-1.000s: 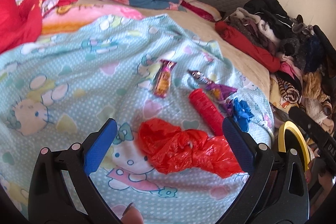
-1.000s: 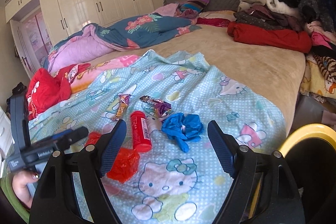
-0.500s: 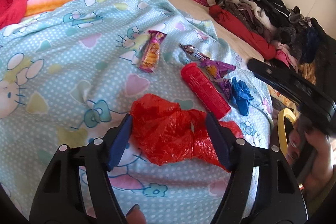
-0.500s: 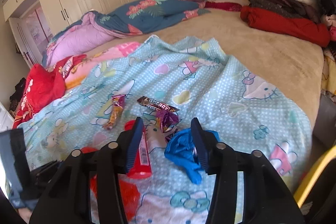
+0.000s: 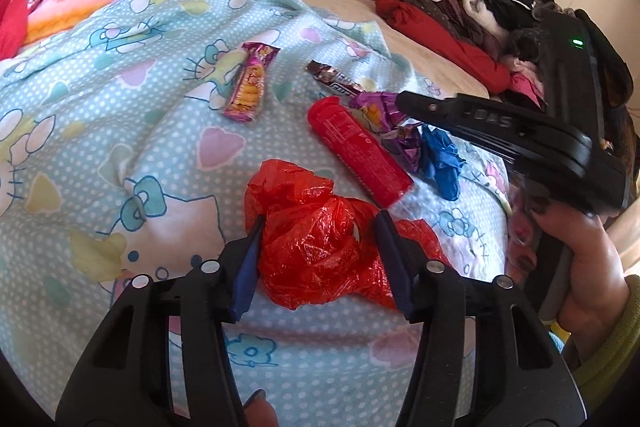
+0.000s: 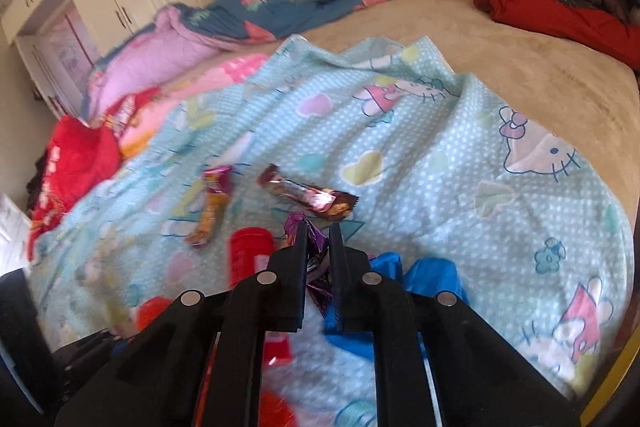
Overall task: Collect trash
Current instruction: 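Grasp red plastic bag with left tool while right tool grasps purple wrapper, then carry red bag in left tool and purple wrapper in right tool over bin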
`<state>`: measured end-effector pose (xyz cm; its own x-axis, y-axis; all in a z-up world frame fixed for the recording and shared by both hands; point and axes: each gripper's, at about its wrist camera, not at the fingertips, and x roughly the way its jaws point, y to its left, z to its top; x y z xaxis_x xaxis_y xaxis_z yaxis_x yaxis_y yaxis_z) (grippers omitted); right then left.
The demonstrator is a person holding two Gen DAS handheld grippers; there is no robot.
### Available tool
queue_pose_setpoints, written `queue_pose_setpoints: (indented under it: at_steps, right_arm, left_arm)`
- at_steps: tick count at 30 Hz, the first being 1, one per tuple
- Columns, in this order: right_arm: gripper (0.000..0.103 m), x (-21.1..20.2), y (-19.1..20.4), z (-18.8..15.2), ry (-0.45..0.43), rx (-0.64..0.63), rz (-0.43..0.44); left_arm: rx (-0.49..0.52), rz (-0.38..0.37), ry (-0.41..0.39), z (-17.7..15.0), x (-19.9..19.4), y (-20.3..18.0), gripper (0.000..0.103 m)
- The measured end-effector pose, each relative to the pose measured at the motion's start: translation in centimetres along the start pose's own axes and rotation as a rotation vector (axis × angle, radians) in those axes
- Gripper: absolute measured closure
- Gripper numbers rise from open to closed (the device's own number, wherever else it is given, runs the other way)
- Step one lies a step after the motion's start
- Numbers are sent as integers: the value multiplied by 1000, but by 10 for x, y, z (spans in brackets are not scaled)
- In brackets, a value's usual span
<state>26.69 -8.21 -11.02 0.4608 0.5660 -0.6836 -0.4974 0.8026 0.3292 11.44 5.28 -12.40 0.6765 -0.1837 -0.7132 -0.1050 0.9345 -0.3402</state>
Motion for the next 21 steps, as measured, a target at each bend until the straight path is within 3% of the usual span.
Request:
queue_pose_setpoints:
  at_steps: [10, 21]
  right_arm:
    - [92, -76, 0, -26, -89, 64, 146]
    - [92, -135, -6, -50, -180, 112, 155]
  left_arm:
    - [52, -56, 17, 1, -10, -15, 74]
    - [153, -111, -16, 6, -30, -61, 76]
